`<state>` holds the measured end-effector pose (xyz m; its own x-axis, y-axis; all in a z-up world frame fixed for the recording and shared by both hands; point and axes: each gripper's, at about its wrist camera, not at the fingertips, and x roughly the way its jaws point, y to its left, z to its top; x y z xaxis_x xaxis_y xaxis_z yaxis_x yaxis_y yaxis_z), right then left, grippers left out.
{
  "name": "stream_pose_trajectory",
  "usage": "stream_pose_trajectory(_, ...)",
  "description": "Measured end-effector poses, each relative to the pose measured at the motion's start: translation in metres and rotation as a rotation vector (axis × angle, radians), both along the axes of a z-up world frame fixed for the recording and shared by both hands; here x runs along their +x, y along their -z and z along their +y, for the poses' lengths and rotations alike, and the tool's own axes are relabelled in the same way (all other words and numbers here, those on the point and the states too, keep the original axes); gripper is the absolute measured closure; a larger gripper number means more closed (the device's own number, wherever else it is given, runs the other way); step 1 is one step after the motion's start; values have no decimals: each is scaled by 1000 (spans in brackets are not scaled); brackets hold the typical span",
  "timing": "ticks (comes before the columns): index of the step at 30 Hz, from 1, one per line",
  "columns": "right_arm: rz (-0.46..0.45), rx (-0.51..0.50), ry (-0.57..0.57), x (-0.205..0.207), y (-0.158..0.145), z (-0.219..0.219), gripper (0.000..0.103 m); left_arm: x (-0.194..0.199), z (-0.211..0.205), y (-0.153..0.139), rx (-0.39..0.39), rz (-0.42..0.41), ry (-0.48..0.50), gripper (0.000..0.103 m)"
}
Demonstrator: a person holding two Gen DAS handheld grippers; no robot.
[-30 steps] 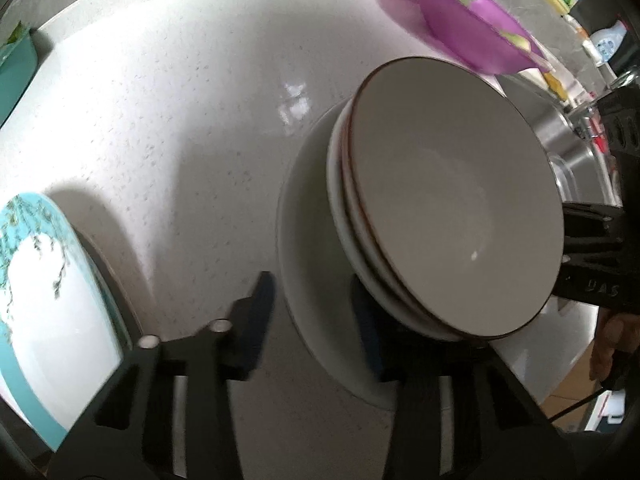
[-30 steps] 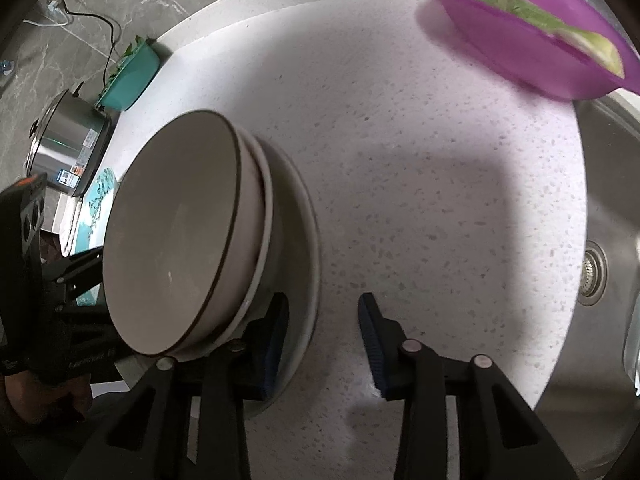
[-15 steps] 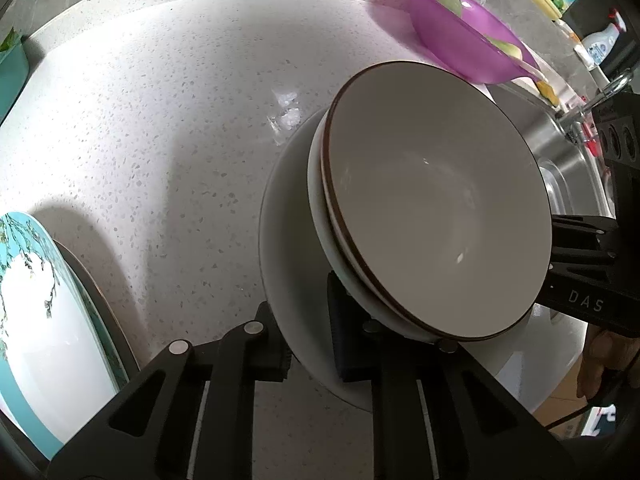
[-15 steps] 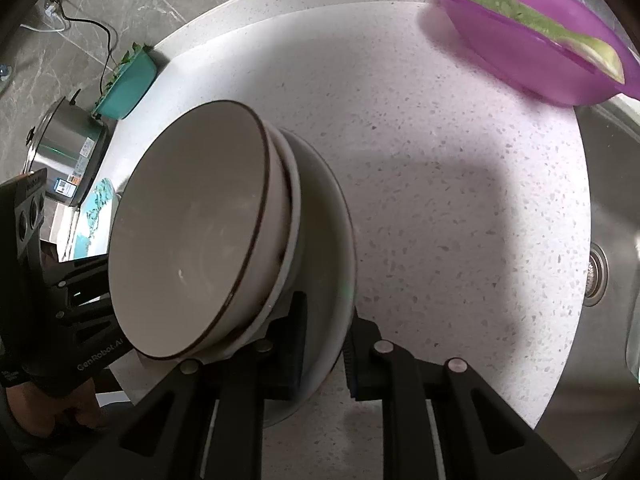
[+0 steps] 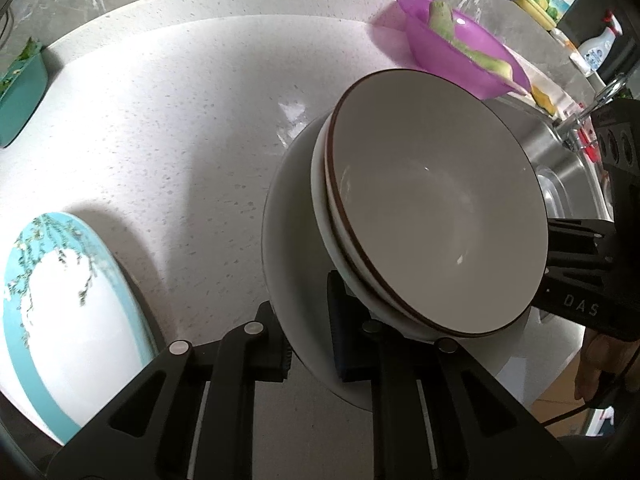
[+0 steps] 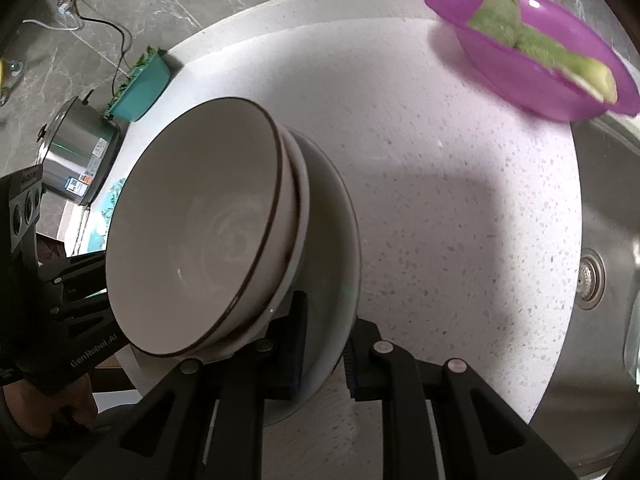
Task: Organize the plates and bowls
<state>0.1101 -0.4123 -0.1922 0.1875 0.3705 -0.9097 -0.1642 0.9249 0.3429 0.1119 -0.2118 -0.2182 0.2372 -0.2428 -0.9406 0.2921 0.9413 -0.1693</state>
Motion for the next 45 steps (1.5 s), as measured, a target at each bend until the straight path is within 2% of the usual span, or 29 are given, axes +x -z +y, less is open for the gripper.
stream_pose_trajectory(13, -78, 0, -41, -5, -47, 35, 85, -15, 52, -53, -25, -57, -32, 90)
stream_pose_trajectory(24, -99, 0, -79, -6, -68, 110, 85, -31, 144, -74, -32, -77, -77, 90)
stream_pose_trajectory(33, -97, 2, -133, -9, -69, 178, 85, -42, 231, -77, -25, -74, -134, 90)
stream_pose_trajectory(36, -91, 2, -150, -6, -66, 199, 85, -43, 248, -74, -21, -68, -149, 90)
stream_pose_trajectory(45, -65, -1, -180, -1, -50, 243, 85, -42, 301, -48, -7, -36, -169, 90)
